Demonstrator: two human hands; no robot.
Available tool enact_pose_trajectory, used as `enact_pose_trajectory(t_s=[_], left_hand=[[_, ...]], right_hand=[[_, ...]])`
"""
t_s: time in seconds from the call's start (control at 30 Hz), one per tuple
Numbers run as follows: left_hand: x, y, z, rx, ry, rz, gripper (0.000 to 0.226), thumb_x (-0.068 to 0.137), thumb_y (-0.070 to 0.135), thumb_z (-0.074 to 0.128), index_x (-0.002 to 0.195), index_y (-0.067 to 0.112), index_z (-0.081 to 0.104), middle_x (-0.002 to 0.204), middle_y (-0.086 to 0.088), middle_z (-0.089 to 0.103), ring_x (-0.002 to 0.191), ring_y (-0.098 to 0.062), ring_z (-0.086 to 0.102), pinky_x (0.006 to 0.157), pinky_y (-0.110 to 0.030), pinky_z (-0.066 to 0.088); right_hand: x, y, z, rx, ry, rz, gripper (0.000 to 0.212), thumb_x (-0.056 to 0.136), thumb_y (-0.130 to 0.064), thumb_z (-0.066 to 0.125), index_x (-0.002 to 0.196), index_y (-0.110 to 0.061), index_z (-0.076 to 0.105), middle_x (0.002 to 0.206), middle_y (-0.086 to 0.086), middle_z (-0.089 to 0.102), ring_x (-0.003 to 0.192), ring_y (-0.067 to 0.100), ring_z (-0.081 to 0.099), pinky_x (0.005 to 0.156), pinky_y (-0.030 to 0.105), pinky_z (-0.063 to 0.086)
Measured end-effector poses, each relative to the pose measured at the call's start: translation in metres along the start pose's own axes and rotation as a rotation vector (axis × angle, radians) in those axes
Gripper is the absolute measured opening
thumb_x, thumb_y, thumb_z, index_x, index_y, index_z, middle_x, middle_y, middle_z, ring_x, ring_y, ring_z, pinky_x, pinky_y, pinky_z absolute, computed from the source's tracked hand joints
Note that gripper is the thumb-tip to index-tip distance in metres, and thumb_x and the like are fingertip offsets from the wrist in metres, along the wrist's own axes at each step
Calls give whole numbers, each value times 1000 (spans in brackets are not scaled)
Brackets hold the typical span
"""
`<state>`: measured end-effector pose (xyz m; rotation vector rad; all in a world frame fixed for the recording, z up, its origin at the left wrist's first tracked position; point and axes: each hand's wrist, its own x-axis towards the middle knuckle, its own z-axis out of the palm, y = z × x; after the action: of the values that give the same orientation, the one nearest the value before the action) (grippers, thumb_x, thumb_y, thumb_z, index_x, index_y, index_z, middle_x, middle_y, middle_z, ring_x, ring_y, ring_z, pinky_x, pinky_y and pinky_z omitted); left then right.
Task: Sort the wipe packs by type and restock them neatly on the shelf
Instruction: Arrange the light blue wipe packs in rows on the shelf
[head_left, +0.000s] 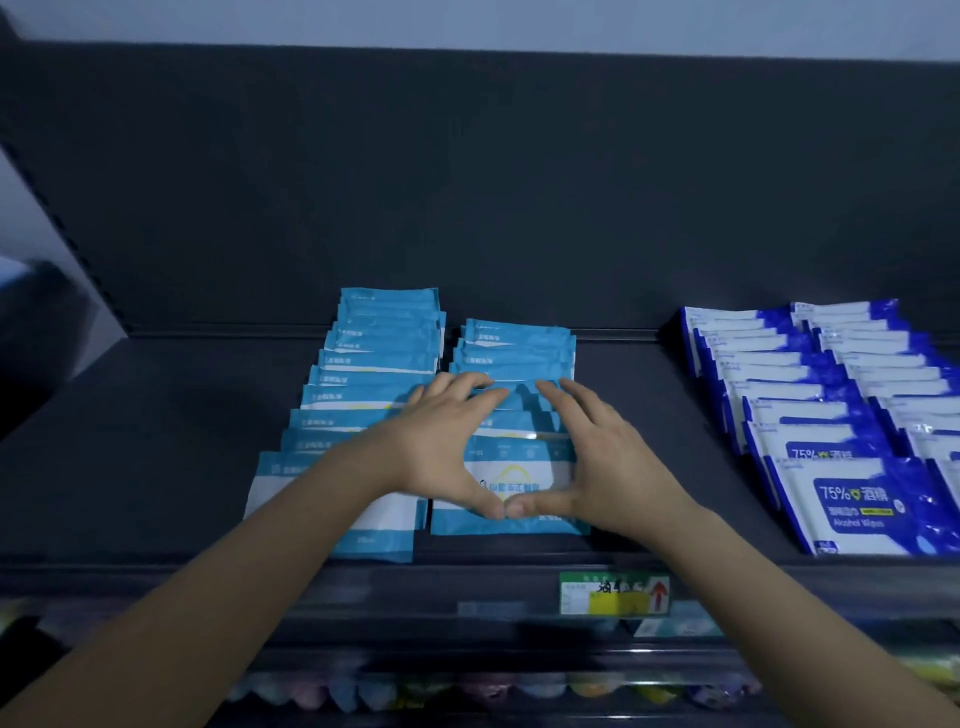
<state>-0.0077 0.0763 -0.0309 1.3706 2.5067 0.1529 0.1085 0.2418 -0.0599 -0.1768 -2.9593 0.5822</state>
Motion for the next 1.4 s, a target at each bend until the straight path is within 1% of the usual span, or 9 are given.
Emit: enact_pose_trajectory(t_s=[0.23,0.33,0.47,0.7,0.87,1.03,1.2,1.3,1.4], left_hand=[[62,-26,-36,-297,186,-134,68,90,39,57,147,17,28,151,-1,28,138,-21,26,108,-35,30],[100,-26,-50,-427,102,-271,69,93,53,48,146,12,31,151,-7,31,133,-24,37,102,-34,34],[125,-23,-51,-295,-43,-370,96,84,65,53,152,11,12,160,-8,7,144,-29,19,112,-40,27],[136,-33,-36,-819,63,-502,120,64,48,84,151,12,10,154,-9,27,137,-28,34,108,-40,37],[145,-34,-31,-1025,120,-553,132,60,32,90,151,13,-5,154,-11,23,140,-27,28,111,-40,34],[153,-33,-22,-1145,332,-499,114,59,15,89,145,16,14,138,-5,44,124,-25,48,101,-36,44],[152,-32,-11,-998,535,-417,89,61,36,82,134,18,36,133,0,48,120,-18,51,104,-36,43],[148,-33,-11,-761,616,-367,80,80,31,75,142,11,28,141,-4,34,130,-17,36,101,-19,29],[143,-30,-11,-591,619,-326,78,88,30,66,146,6,19,147,-7,24,137,-20,25,105,-21,23]], right_hand=[[72,41,-11,977,265,429,79,60,-70,76,124,-27,56,122,-14,61,116,8,56,104,38,42],[116,54,-11,947,206,542,59,81,-62,59,116,-14,65,117,2,67,109,22,62,102,45,43],[139,50,-14,1131,170,672,43,84,-32,68,116,-4,62,112,12,69,96,29,68,92,46,52],[150,54,-12,1213,2,640,34,82,-29,73,106,-5,68,102,14,72,87,28,71,79,40,58],[151,51,-5,1272,75,539,23,90,-22,66,108,-8,64,97,12,72,79,27,71,63,36,59],[151,48,7,1344,363,503,26,89,-36,65,93,-11,65,85,5,70,71,19,68,58,27,56],[163,43,18,1213,544,368,27,93,-36,59,88,-9,62,82,1,67,72,10,64,58,16,52],[172,46,22,1141,535,317,24,95,-33,57,84,-11,56,79,-2,60,71,9,57,60,15,48],[177,54,27,1130,507,287,15,95,-27,58,88,-14,53,85,-3,57,77,10,54,65,18,46]])
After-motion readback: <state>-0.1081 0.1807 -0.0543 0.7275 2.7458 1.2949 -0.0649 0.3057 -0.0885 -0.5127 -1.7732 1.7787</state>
